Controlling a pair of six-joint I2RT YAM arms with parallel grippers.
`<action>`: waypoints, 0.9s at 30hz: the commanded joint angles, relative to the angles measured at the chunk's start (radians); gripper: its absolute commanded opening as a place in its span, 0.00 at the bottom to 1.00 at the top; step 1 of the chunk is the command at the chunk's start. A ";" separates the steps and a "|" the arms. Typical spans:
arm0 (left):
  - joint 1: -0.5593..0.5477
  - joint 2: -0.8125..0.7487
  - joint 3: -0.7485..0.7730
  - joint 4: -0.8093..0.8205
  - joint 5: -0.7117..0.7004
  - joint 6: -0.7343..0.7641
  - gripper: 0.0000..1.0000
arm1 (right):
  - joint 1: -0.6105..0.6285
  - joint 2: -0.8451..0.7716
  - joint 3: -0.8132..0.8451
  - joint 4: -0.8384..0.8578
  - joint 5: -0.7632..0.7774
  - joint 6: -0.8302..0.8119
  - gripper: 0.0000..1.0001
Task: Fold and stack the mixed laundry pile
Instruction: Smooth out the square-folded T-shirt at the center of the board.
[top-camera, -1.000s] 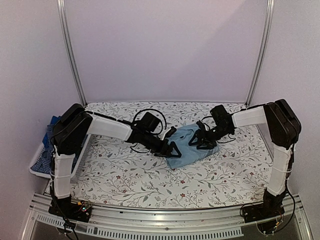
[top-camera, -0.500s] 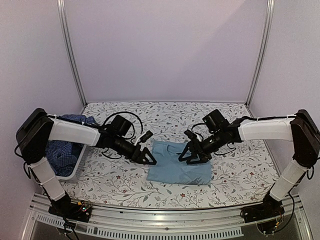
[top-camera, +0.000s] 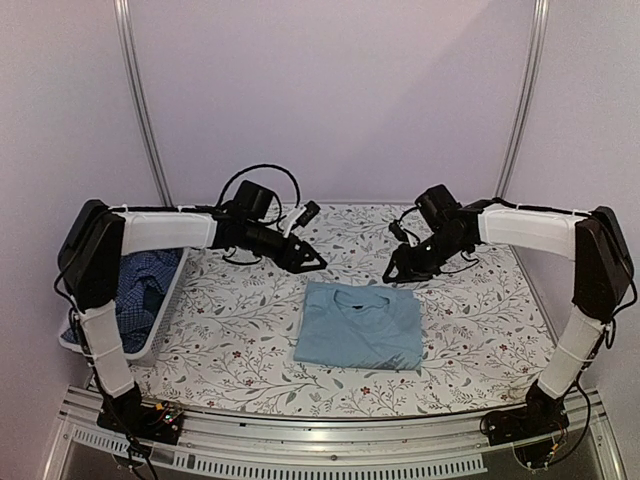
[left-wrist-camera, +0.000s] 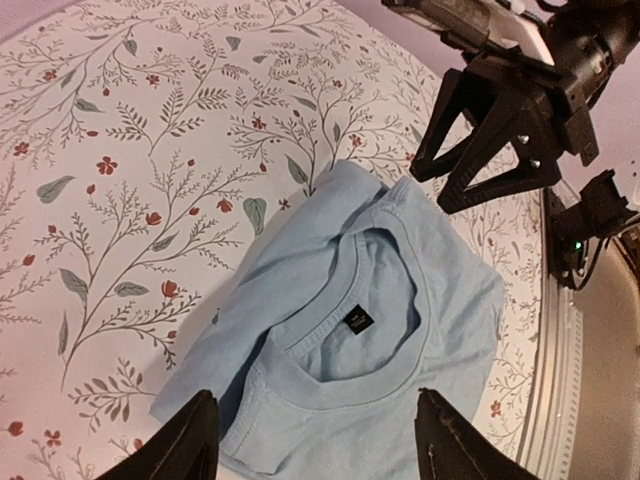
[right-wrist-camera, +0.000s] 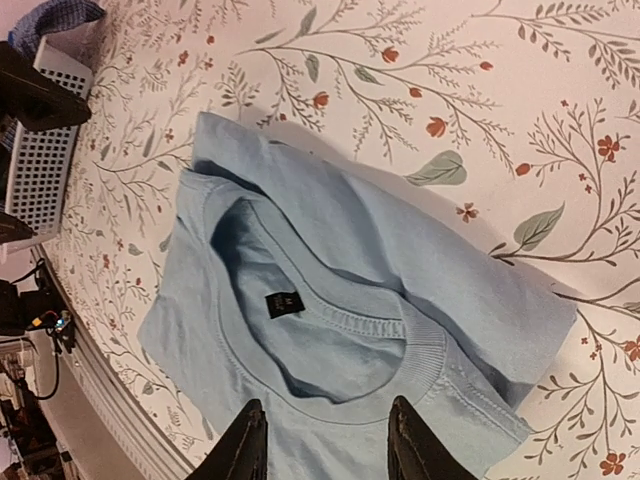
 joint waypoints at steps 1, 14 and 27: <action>-0.011 0.123 0.072 -0.081 0.000 0.154 0.63 | 0.002 0.092 0.042 -0.071 0.106 -0.083 0.39; -0.067 0.256 0.153 -0.152 -0.051 0.276 0.50 | 0.004 0.202 0.045 -0.072 0.122 -0.120 0.36; -0.079 0.289 0.205 -0.156 -0.150 0.289 0.58 | 0.005 0.261 0.089 -0.070 0.146 -0.101 0.39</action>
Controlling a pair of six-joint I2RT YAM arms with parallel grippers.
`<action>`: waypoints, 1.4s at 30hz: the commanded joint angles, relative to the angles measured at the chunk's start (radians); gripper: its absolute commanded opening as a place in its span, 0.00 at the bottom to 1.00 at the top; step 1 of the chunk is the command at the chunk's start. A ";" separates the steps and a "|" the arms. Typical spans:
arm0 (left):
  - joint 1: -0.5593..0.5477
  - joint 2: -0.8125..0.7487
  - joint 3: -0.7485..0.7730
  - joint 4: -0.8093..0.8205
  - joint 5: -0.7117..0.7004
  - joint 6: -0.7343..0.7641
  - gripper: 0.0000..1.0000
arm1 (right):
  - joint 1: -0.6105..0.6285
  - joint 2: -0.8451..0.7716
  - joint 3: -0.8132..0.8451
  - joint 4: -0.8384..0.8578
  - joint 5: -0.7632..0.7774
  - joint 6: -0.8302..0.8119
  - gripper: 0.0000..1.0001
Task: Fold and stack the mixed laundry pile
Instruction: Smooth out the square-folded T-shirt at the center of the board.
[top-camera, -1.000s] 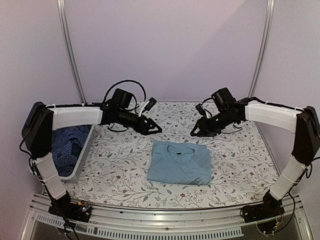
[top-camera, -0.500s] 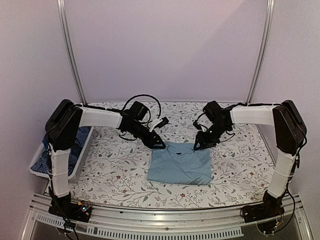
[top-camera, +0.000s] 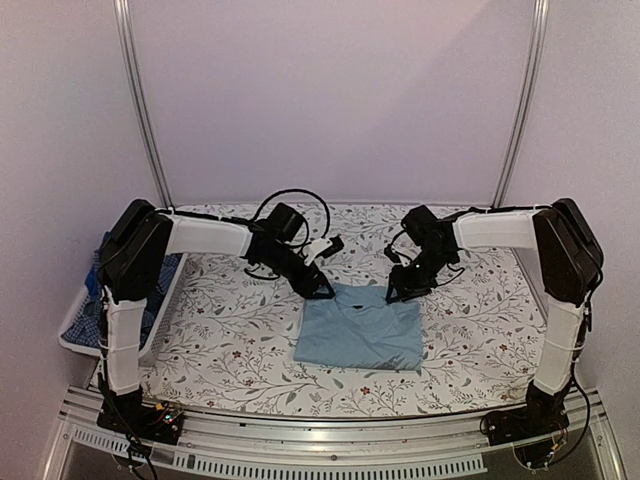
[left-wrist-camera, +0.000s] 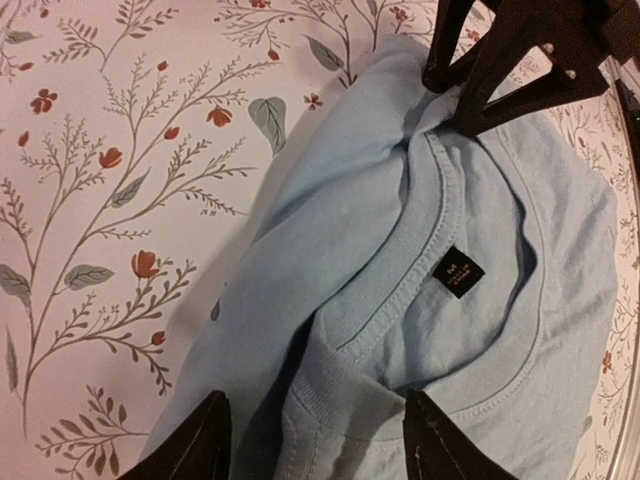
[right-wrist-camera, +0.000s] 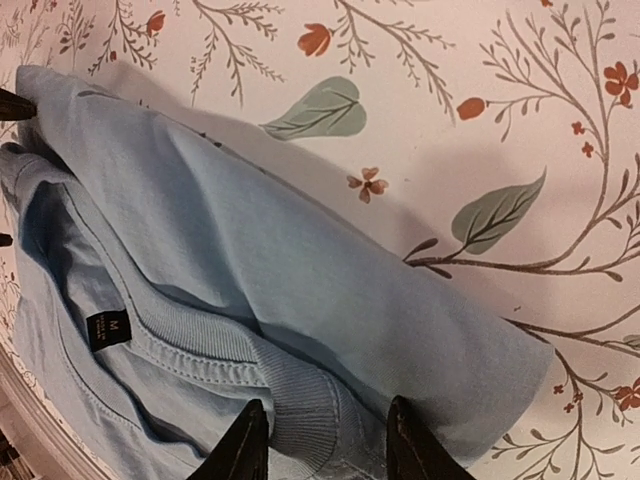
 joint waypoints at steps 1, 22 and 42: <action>-0.006 0.028 0.046 -0.007 -0.018 0.019 0.57 | 0.006 0.041 0.047 -0.003 0.012 0.010 0.39; 0.001 -0.006 0.045 -0.051 -0.002 0.037 0.00 | 0.047 0.025 0.132 -0.073 0.106 0.012 0.00; 0.053 0.005 -0.020 0.079 -0.157 -0.050 0.01 | 0.046 0.055 0.129 0.064 0.288 0.058 0.00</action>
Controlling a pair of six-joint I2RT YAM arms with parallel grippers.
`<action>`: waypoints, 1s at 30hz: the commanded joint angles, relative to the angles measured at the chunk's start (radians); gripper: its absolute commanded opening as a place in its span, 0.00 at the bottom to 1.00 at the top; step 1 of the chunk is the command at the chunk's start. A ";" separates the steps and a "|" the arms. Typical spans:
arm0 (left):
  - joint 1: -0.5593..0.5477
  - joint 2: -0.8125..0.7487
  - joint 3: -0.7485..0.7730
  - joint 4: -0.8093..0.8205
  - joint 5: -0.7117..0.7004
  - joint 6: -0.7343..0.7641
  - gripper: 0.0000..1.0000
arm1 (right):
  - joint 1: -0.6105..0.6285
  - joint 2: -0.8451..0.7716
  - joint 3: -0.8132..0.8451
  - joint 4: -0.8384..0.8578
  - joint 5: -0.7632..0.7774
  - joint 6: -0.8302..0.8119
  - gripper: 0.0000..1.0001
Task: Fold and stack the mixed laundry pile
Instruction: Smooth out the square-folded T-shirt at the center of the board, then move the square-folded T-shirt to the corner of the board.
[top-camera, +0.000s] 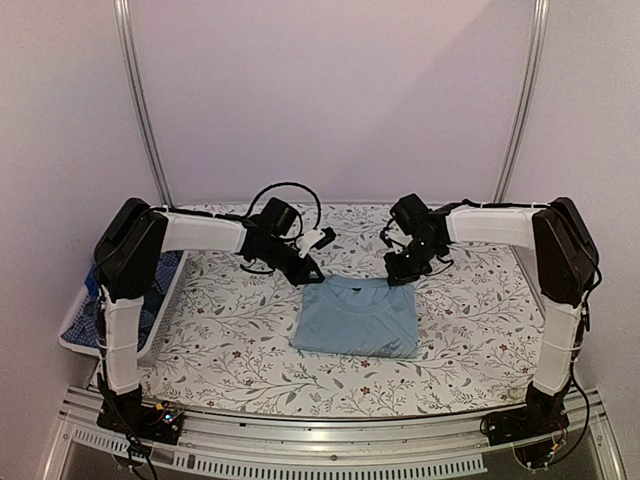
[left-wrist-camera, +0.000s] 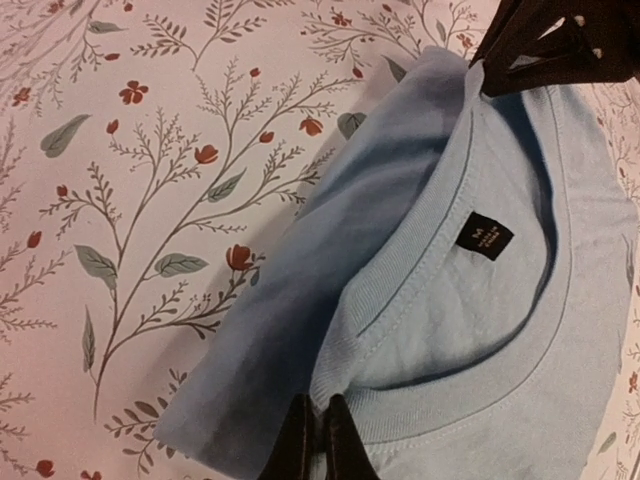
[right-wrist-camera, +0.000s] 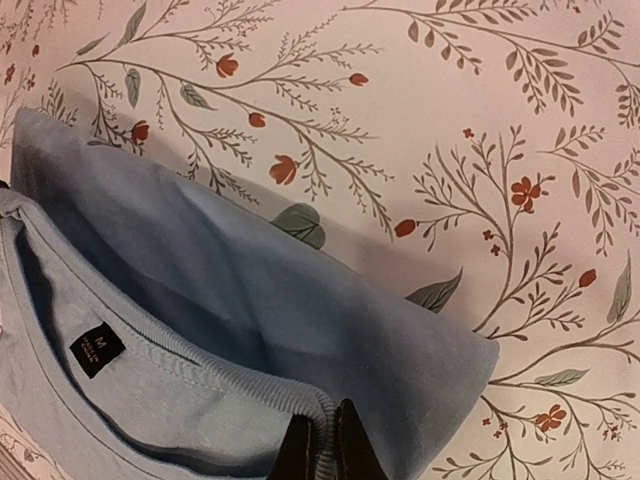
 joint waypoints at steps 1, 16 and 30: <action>0.014 0.026 -0.019 0.055 -0.097 -0.030 0.03 | 0.005 0.055 0.026 0.063 0.083 0.025 0.01; 0.054 -0.241 -0.110 0.121 -0.268 -0.265 0.99 | -0.006 -0.106 0.182 -0.106 -0.032 0.092 0.76; 0.095 -0.572 -0.342 0.181 -0.318 -0.534 1.00 | 0.342 -0.016 0.087 -0.236 -0.003 0.471 0.91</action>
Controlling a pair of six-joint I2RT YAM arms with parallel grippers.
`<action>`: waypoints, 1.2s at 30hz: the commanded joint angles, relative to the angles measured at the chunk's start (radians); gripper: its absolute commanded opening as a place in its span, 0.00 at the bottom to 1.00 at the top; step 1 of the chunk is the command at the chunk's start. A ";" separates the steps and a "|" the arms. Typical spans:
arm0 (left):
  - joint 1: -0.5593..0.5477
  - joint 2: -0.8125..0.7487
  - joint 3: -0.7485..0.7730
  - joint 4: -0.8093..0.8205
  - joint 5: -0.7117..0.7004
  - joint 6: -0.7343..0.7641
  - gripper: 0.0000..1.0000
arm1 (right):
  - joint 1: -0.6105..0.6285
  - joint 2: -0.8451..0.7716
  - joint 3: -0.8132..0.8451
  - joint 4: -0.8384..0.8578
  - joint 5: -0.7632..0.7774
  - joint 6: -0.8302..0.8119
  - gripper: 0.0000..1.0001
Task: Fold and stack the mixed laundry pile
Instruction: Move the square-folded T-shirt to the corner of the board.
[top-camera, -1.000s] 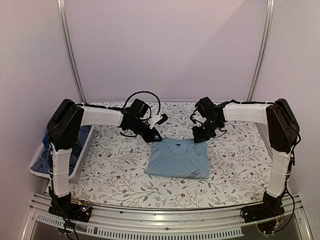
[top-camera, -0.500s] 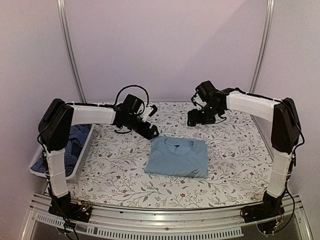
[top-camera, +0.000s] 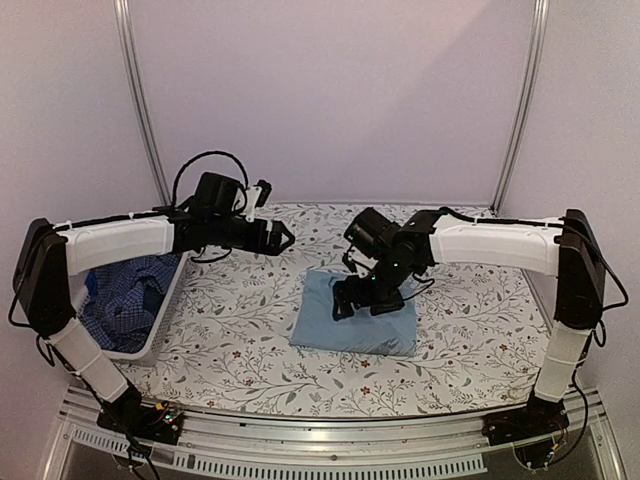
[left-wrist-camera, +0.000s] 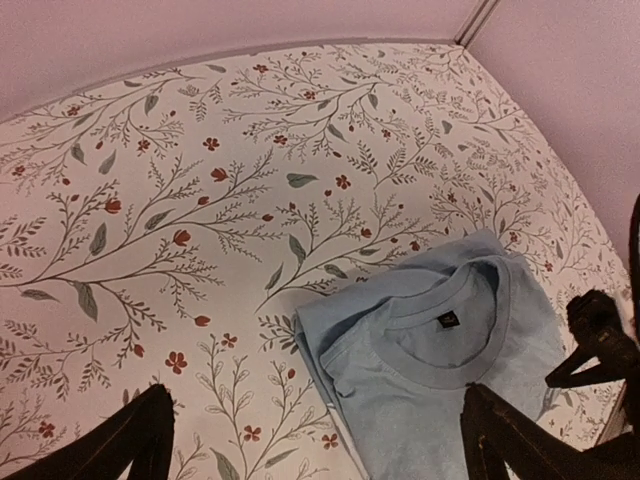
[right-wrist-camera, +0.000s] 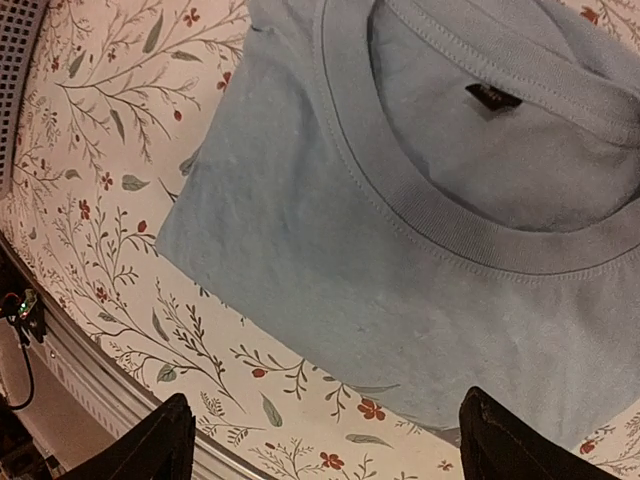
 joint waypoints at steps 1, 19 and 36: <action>0.028 -0.097 -0.041 0.054 -0.052 -0.102 1.00 | 0.059 0.128 0.052 -0.082 0.057 0.149 0.93; 0.049 -0.168 -0.092 -0.004 -0.110 -0.046 1.00 | -0.258 0.158 -0.299 0.019 0.164 -0.155 0.99; 0.080 -0.099 -0.013 -0.003 -0.056 -0.013 1.00 | -0.335 -0.059 -0.139 -0.132 0.303 -0.185 0.99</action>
